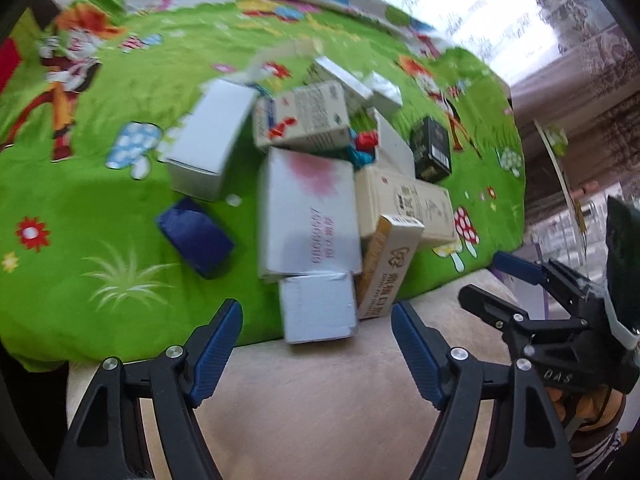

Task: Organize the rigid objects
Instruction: 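Move both tools back over the cluster of boxes on the bed, then grasp a small white box with the left tool while the right tool grasps a tall cream box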

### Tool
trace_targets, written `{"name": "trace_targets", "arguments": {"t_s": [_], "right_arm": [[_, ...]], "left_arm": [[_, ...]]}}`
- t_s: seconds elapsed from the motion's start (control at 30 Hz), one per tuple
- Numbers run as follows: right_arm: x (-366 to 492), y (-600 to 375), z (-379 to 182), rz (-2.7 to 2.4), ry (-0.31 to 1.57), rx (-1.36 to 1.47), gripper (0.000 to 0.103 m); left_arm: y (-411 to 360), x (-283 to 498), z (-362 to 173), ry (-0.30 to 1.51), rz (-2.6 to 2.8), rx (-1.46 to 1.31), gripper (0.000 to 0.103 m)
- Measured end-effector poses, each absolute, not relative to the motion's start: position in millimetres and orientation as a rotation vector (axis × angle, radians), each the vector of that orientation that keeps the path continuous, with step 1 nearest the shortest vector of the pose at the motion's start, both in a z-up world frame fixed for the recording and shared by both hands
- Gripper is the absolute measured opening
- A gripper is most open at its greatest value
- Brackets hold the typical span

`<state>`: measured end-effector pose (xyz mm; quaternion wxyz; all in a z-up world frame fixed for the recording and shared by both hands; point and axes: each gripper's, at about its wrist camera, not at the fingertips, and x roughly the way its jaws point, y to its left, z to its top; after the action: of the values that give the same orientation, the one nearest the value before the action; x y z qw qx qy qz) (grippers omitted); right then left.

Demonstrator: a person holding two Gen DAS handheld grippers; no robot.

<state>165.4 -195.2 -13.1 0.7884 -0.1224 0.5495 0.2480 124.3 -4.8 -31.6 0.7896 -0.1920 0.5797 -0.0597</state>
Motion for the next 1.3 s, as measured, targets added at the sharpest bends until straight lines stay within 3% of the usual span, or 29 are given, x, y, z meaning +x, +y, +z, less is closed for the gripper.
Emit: {"name": "trace_targets", "arguments": {"t_s": [0.2,0.37,1.3], "right_arm": [[164,-184,-19,0.543,1.196,-0.290,0.079],[164,-181,-22,0.541,1.204,-0.295,0.079],[171,-125,-43,0.610,1.284,-0.298,0.079]], "left_arm": [[-17,137,-49,1.311,-0.134,-0.389,0.072],[-18,140,-60,1.340,-0.143,-0.408,0.049],[43,87,-42,1.180,0.062,-0.613,0.048]]}}
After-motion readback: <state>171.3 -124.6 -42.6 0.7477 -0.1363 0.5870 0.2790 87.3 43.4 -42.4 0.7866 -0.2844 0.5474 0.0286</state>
